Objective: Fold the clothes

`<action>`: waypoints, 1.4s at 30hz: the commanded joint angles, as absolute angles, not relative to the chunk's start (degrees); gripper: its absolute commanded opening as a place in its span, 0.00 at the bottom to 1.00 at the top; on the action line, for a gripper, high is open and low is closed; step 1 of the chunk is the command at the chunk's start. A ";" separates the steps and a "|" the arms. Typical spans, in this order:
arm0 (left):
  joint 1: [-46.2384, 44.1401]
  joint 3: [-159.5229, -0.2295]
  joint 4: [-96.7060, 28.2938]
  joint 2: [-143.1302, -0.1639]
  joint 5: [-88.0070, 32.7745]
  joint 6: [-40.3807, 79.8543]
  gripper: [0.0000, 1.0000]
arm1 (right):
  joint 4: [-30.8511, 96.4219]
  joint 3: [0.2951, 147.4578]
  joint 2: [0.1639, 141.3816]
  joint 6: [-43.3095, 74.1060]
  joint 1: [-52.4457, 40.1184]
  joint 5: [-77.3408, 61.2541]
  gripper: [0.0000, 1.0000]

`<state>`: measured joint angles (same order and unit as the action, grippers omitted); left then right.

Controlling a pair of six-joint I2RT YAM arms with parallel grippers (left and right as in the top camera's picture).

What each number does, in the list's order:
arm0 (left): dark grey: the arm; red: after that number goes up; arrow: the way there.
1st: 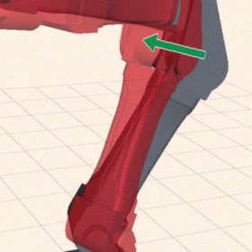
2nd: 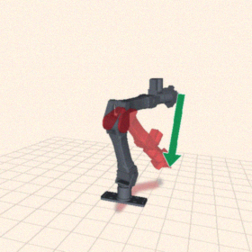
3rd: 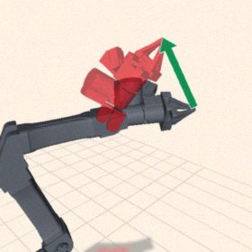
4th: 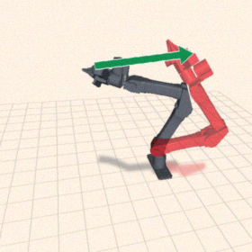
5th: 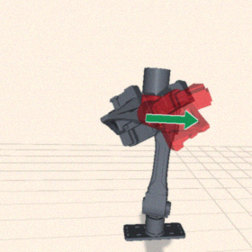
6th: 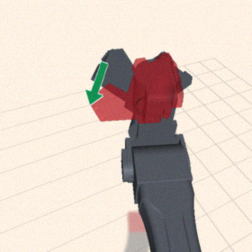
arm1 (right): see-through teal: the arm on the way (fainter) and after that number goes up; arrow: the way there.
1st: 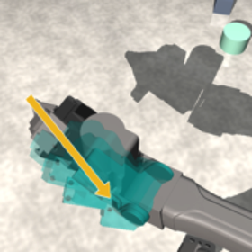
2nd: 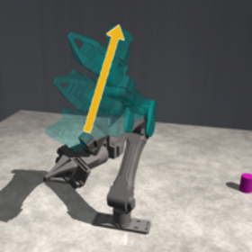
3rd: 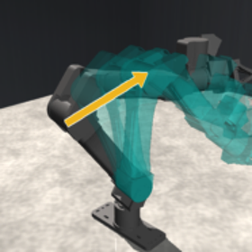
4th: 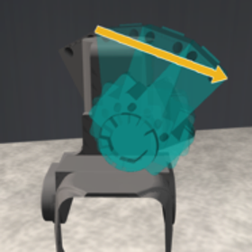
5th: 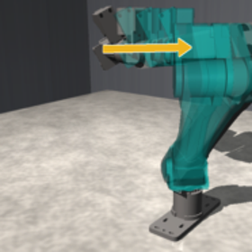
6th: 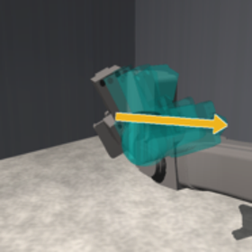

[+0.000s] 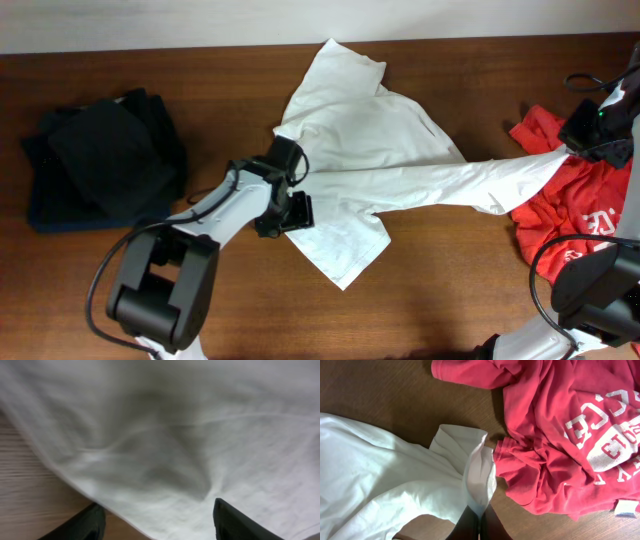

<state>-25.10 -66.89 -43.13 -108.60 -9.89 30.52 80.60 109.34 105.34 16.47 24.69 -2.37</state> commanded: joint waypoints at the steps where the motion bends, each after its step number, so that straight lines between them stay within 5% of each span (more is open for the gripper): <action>1: -26.52 -66.37 -42.26 -111.59 -10.28 32.14 0.62 | 80.66 109.16 105.65 16.34 24.34 -1.21 0.04; 7: -26.46 -66.65 -42.00 -111.63 -6.09 32.12 0.16 | 80.66 109.16 105.65 16.34 24.34 -1.19 0.04; 11: -25.06 -68.12 -42.02 -111.63 -3.16 32.08 0.00 | 80.68 109.16 105.65 16.34 24.34 -1.19 0.04; 22: -20.32 -79.29 -48.47 -109.34 -3.31 23.00 0.00 | 81.71 109.16 105.65 16.34 24.34 -1.50 0.04; 31: -11.99 -89.12 -55.99 -90.74 -4.84 17.12 0.00 | 85.52 109.69 103.13 11.73 24.34 -11.03 0.04; 42: 2.11 -102.67 -56.03 -69.45 -10.07 13.56 0.00 | 94.70 133.32 93.21 8.34 24.34 -16.38 0.04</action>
